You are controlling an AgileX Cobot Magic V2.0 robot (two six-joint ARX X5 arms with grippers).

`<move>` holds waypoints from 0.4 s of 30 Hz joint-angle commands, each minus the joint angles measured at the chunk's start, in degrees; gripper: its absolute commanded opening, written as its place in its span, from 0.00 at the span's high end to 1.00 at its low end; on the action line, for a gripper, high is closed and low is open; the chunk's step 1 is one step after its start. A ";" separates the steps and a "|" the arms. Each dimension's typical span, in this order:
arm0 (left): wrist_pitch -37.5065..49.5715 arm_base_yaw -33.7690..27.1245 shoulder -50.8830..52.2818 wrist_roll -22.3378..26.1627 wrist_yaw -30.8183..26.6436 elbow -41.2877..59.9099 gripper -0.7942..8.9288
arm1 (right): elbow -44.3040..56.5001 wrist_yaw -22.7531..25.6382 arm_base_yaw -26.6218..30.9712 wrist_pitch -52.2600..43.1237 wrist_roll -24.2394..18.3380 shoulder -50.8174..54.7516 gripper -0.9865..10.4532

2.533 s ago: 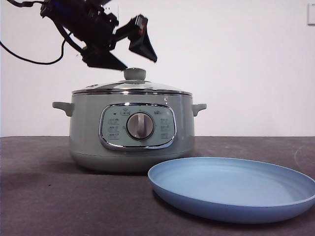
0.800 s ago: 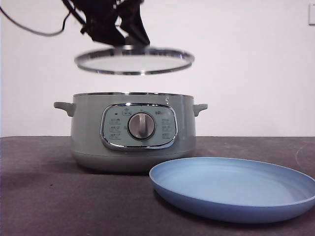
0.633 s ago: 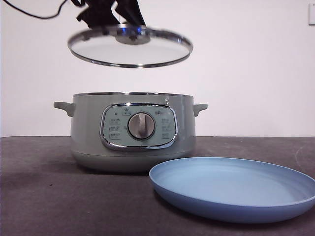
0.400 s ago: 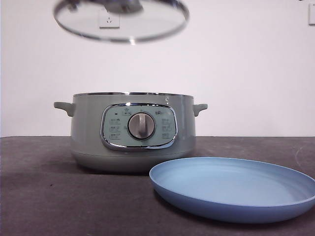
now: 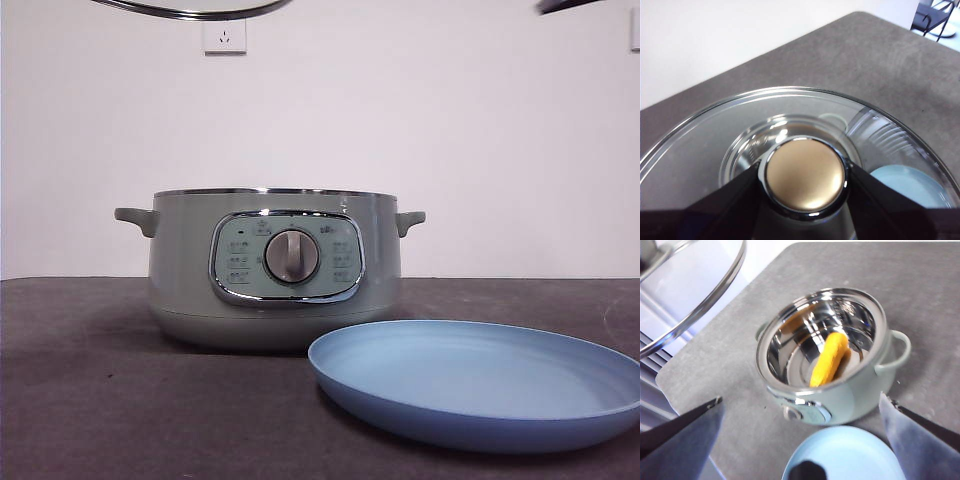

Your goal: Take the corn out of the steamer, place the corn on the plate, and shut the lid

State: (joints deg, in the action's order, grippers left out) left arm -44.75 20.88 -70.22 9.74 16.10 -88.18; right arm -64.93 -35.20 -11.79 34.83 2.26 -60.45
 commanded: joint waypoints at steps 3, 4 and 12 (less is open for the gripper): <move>-0.46 -0.74 5.11 2.10 0.48 0.00 0.92 | -0.09 3.58 -4.76 -7.61 3.78 -5.55 0.42; -1.14 -0.76 6.01 2.14 0.42 0.24 0.92 | -0.09 4.35 -5.81 -9.03 4.46 -6.69 0.42; -6.73 -0.79 14.38 2.47 -1.92 0.87 0.92 | -0.61 9.99 -13.35 -21.51 8.63 -17.68 0.42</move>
State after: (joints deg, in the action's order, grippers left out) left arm -54.04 20.18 -57.19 11.40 14.00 -87.07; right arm -65.04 -25.80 -24.47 14.55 8.97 -77.06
